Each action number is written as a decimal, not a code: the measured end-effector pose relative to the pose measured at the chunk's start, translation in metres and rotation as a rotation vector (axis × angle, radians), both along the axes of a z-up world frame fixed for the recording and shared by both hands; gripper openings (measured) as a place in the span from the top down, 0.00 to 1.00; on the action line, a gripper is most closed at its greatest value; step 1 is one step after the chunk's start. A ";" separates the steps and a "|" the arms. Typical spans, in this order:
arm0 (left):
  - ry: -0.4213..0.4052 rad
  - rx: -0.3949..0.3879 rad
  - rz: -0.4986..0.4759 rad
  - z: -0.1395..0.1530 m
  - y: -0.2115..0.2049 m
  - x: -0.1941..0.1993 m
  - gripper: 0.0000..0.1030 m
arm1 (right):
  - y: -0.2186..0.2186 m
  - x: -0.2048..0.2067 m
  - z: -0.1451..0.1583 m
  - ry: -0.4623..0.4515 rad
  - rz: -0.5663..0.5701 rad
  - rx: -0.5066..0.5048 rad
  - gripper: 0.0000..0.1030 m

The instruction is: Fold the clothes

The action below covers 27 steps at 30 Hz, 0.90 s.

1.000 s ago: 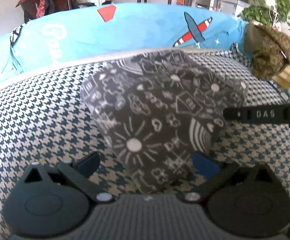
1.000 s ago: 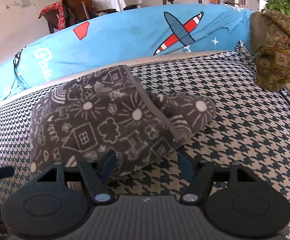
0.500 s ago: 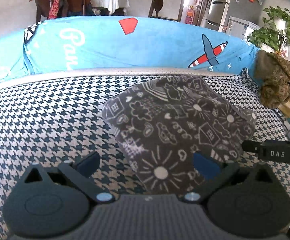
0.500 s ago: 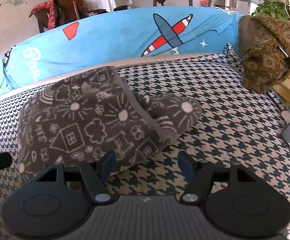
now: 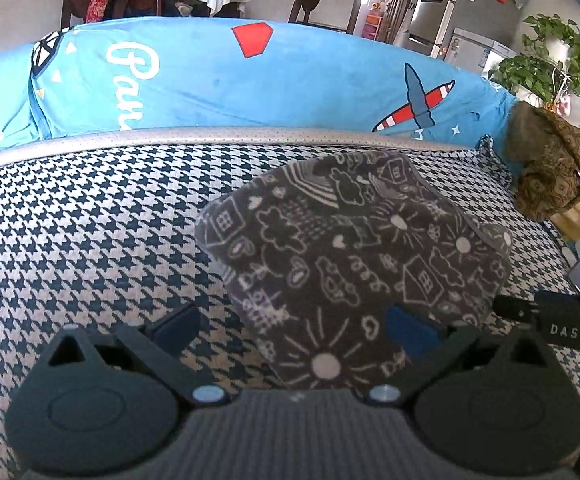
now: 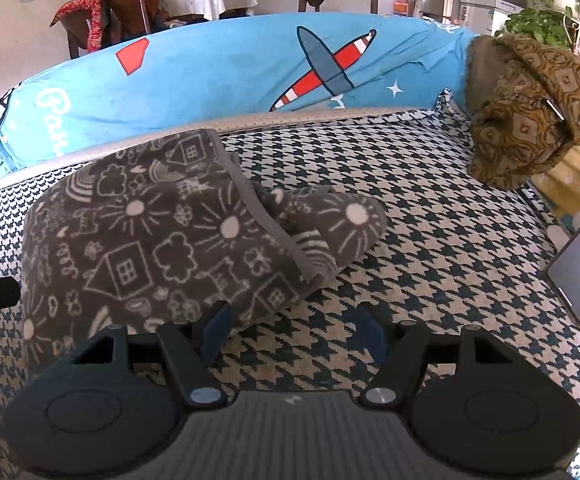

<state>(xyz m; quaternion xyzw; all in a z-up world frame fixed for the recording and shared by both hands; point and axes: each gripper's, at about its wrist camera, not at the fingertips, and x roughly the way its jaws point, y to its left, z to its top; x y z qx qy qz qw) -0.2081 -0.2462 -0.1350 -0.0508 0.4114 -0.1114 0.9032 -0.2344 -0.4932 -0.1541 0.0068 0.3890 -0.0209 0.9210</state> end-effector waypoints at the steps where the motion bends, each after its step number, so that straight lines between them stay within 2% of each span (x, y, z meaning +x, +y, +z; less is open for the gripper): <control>1: 0.005 -0.008 0.001 -0.001 0.001 0.001 0.00 | 0.000 0.000 0.000 0.000 -0.002 -0.003 0.33; 6: 0.021 -0.037 0.012 -0.003 0.005 0.008 0.00 | 0.000 0.000 0.000 0.003 -0.004 -0.018 0.33; 13: 0.010 -0.002 0.000 -0.002 0.005 0.015 0.00 | 0.002 0.000 -0.001 0.012 0.001 -0.052 0.33; 20: 0.022 -0.022 -0.003 -0.003 0.009 0.023 0.00 | 0.001 0.001 -0.001 0.022 0.006 -0.056 0.33; 24: 0.033 -0.058 -0.023 -0.002 0.013 0.027 0.00 | -0.012 -0.002 0.009 -0.010 0.034 0.012 0.31; 27: 0.050 -0.078 -0.028 -0.003 0.018 0.033 0.00 | -0.032 -0.005 0.016 -0.031 0.065 0.147 0.27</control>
